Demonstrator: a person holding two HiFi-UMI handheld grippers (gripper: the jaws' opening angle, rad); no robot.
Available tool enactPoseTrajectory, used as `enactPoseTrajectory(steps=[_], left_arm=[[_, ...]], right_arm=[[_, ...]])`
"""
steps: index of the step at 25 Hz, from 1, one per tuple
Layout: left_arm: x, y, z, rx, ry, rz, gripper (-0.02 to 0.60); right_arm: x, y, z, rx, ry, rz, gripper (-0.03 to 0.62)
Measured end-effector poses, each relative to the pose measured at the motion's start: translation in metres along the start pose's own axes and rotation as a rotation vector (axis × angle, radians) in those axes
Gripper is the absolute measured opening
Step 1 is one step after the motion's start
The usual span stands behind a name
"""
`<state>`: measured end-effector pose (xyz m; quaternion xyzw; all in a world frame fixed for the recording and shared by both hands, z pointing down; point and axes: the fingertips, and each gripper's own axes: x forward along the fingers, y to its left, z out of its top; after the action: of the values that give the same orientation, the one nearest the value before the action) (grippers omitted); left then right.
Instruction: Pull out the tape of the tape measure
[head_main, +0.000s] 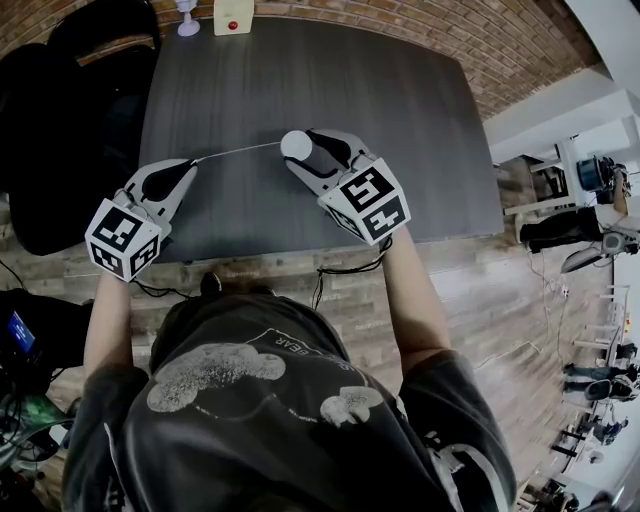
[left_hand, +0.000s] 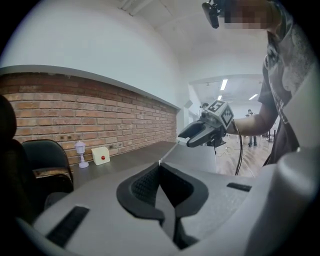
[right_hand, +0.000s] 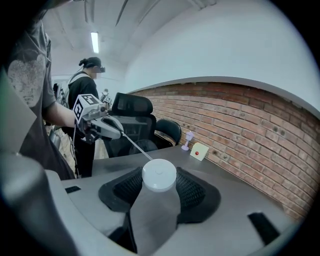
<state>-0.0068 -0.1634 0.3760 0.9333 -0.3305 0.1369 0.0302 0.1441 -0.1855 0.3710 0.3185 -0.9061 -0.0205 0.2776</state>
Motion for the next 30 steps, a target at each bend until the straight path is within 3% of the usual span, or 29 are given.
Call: enactPoseTrajectory(steps=[4, 15, 23, 30], left_arm=[[-0.008, 0.018, -0.004, -0.040, 0.008, 0.016, 0.009], [-0.007, 0.039, -0.010, -0.096, 0.026, 0.000, 0.009], [-0.012, 0.040, -0.011, -0.083, 0.034, -0.001, 0.009], [-0.026, 0.060, -0.012, -0.127, 0.025, 0.064, 0.009]], right_arm=[[-0.001, -0.015, -0.005, 0.033, 0.014, -0.045, 0.232], [0.001, -0.030, -0.007, 0.083, 0.008, -0.052, 0.232], [-0.004, -0.024, -0.006, 0.050, 0.025, -0.070, 0.232], [-0.017, -0.043, -0.016, 0.093, 0.052, -0.131, 0.232]])
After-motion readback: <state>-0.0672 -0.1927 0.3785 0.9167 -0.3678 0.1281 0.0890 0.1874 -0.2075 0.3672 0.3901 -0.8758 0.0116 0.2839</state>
